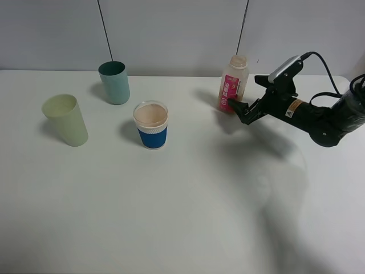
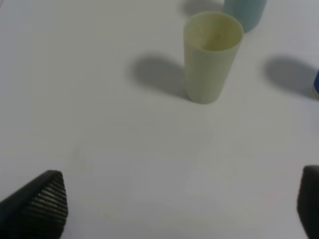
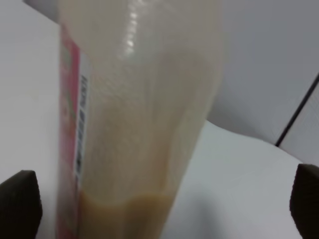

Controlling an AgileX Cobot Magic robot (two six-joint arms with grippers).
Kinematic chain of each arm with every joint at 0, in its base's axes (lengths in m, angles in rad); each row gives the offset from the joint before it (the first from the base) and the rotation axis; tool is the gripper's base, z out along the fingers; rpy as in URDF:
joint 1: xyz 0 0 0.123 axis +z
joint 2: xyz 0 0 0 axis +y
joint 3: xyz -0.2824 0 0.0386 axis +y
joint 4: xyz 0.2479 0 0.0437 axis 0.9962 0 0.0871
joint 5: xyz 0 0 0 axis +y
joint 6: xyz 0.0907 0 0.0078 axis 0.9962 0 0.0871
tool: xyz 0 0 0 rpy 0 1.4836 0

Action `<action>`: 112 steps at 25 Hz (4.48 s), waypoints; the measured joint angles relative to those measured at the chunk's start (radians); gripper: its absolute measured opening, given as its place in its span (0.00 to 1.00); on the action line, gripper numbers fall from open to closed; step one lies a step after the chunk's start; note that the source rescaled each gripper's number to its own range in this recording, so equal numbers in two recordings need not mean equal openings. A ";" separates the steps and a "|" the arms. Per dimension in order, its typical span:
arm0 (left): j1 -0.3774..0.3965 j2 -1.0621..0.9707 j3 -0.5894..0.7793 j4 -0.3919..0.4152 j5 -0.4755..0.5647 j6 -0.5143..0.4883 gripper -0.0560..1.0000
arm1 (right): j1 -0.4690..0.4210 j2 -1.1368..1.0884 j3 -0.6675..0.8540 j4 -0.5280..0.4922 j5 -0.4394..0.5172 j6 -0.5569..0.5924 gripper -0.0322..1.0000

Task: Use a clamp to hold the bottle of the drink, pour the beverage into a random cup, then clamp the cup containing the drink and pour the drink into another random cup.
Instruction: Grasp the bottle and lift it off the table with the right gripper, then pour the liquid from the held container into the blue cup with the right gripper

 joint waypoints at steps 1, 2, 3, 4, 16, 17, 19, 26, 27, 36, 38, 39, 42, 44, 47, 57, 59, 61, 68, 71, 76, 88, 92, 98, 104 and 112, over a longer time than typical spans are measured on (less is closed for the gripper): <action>0.000 0.000 0.000 0.000 0.000 0.000 0.79 | 0.000 0.000 0.000 0.000 0.000 0.000 1.00; 0.000 0.000 0.000 0.000 0.000 0.000 0.79 | 0.000 0.000 -0.001 -0.002 0.000 0.000 1.00; 0.000 0.000 0.000 0.000 0.000 0.000 0.79 | 0.000 0.000 -0.001 -0.006 0.000 0.001 1.00; 0.000 0.000 0.000 0.000 0.000 0.000 0.79 | 0.000 0.000 -0.002 -0.009 0.000 0.003 1.00; 0.000 0.000 0.000 0.000 0.000 0.000 0.79 | 0.003 0.083 -0.087 -0.078 0.006 0.025 1.00; 0.000 0.000 0.000 0.000 0.000 0.000 0.79 | 0.003 0.085 -0.087 -0.079 0.006 0.026 1.00; 0.000 0.000 0.000 0.000 0.000 0.000 0.79 | 0.003 0.086 -0.093 -0.083 0.009 0.032 1.00; 0.000 0.000 0.000 0.000 0.000 0.000 0.79 | 0.003 0.086 -0.148 -0.130 0.009 0.113 1.00; 0.000 0.000 0.000 0.000 0.000 0.000 0.79 | 0.003 0.088 -0.151 -0.134 0.009 0.121 1.00; 0.000 0.000 0.000 0.000 0.000 0.000 0.79 | 0.035 0.163 -0.199 -0.159 -0.020 0.135 1.00; 0.000 0.000 0.000 0.000 0.000 0.000 0.79 | 0.039 0.169 -0.204 -0.164 -0.021 0.135 1.00; 0.000 0.000 0.000 0.000 0.000 0.000 0.79 | 0.045 0.177 -0.209 -0.169 -0.021 0.135 1.00; 0.000 0.000 0.000 0.000 0.000 0.000 0.79 | 0.053 0.178 -0.212 -0.175 -0.025 0.135 1.00; 0.000 0.000 0.000 0.000 0.000 0.000 0.79 | 0.053 0.178 -0.213 -0.175 -0.024 0.135 1.00; 0.000 0.000 0.000 0.000 0.000 0.000 0.79 | 0.053 0.178 -0.213 -0.175 -0.024 0.135 0.92; 0.000 0.000 0.000 0.000 0.000 0.000 0.79 | 0.055 0.178 -0.214 -0.150 -0.031 0.135 0.05; 0.000 0.000 0.000 0.000 0.000 0.000 0.79 | 0.055 0.178 -0.214 -0.140 -0.031 0.135 0.05; 0.000 0.000 0.000 0.000 0.000 0.000 0.79 | 0.056 0.178 -0.214 -0.122 -0.027 0.135 0.05; 0.000 0.000 0.000 0.000 0.000 0.000 0.79 | 0.073 0.171 -0.214 -0.114 -0.017 0.154 0.05; 0.000 0.000 0.000 0.000 0.000 0.000 0.79 | 0.101 0.132 -0.213 -0.118 -0.001 0.203 0.05; 0.000 0.000 0.000 0.000 0.000 0.000 0.79 | 0.125 0.076 -0.212 -0.122 0.005 0.227 0.05; 0.000 0.000 0.000 0.000 0.000 0.000 0.79 | 0.220 0.026 -0.212 -0.122 0.064 0.234 0.05; 0.000 0.000 0.000 0.000 0.000 0.000 0.79 | 0.265 0.025 -0.244 -0.130 0.125 0.234 0.05; 0.000 0.000 0.000 0.000 0.000 0.000 0.79 | 0.339 -0.018 -0.293 -0.178 0.238 0.239 0.05; 0.000 0.000 0.000 0.000 0.000 0.000 0.79 | 0.376 -0.047 -0.294 -0.207 0.316 0.234 0.05; 0.000 0.000 0.000 0.000 0.000 0.000 0.79 | 0.379 -0.054 -0.294 -0.264 0.399 0.198 0.05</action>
